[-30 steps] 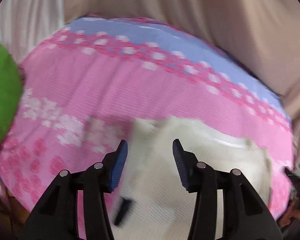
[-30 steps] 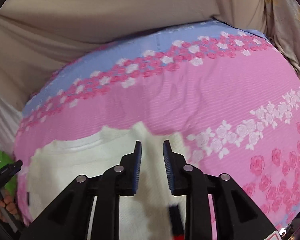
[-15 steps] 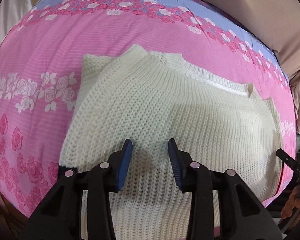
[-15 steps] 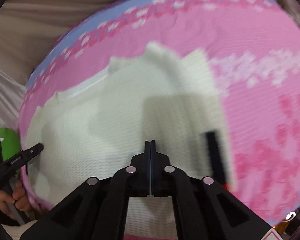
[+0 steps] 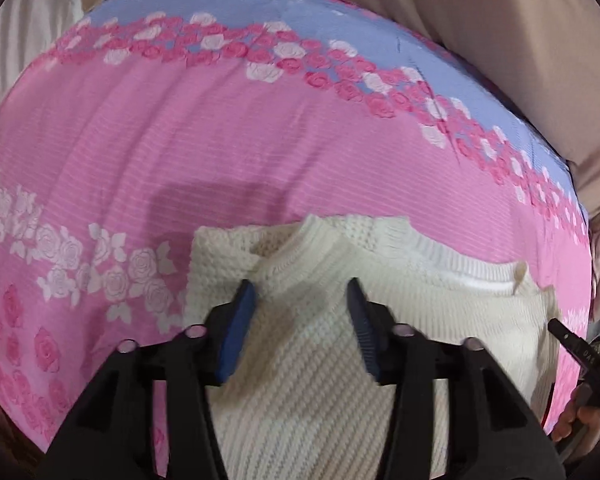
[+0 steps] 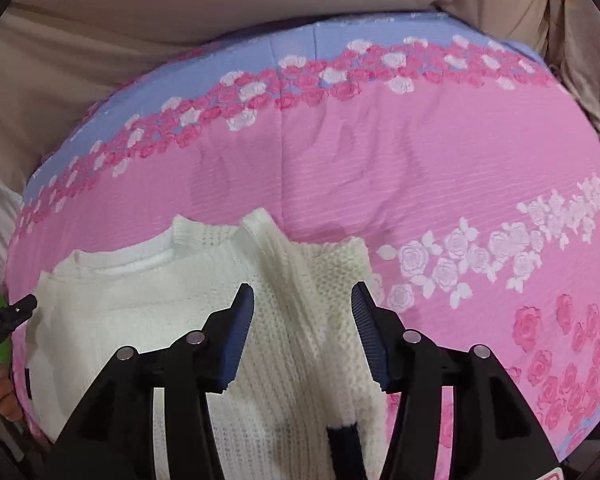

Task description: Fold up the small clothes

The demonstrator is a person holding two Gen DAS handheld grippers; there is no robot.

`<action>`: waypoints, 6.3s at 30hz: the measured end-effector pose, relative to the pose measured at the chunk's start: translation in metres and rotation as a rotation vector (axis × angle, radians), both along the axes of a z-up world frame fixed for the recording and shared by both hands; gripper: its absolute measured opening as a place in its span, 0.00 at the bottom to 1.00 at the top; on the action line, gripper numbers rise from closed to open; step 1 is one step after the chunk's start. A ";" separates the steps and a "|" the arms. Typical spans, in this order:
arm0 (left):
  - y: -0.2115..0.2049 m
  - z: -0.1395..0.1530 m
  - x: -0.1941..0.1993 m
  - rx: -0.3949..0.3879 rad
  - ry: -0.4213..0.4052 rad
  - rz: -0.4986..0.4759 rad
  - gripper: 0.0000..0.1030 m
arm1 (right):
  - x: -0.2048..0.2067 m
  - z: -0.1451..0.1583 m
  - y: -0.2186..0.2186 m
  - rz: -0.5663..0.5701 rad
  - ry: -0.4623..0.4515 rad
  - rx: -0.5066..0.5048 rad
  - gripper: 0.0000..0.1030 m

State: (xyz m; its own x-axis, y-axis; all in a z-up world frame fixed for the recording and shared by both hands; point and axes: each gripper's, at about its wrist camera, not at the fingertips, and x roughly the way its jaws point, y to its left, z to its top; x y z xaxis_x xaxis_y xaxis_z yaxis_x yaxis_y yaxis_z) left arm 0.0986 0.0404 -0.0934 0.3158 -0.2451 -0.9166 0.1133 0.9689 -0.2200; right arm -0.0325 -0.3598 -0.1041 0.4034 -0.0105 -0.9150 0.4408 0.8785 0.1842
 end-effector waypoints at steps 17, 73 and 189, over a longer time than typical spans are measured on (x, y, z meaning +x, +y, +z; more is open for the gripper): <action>0.002 0.015 -0.001 -0.037 -0.010 -0.021 0.44 | 0.007 0.021 -0.002 0.023 -0.058 -0.025 0.15; 0.102 -0.026 -0.081 -0.259 0.173 0.318 0.64 | 0.042 -0.024 0.205 0.423 0.081 0.045 0.01; -0.167 0.037 -0.130 0.156 -0.018 -0.234 0.69 | -0.082 0.020 -0.016 0.204 -0.014 0.288 0.47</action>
